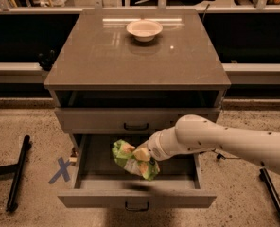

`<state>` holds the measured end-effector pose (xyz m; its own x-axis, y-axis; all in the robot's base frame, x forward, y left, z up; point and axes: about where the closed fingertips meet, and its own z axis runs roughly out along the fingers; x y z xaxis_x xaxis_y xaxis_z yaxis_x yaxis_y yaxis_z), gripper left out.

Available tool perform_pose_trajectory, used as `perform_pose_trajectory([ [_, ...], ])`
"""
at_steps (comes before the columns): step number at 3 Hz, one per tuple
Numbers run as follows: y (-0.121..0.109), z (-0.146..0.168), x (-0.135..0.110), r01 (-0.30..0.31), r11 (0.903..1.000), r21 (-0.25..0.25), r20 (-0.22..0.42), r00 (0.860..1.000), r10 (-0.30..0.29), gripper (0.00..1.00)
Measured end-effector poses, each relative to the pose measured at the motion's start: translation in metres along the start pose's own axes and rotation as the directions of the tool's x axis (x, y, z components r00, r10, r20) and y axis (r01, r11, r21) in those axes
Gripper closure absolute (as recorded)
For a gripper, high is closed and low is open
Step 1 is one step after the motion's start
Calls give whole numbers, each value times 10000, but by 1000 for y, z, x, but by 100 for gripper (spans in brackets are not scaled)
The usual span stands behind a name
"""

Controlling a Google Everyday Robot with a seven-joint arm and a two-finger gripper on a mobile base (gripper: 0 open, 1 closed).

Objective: Place green rice chip bag into middle drawer

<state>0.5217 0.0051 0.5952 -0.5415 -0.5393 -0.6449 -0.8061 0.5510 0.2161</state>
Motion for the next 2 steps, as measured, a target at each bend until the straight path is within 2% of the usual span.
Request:
perform_pose_trajectory([
  [1,-32,10,35,-968,9909,931,-152,9950,986,100],
  [2,-63,18,62,-1858,9697,1585,107,9824,1864,82],
])
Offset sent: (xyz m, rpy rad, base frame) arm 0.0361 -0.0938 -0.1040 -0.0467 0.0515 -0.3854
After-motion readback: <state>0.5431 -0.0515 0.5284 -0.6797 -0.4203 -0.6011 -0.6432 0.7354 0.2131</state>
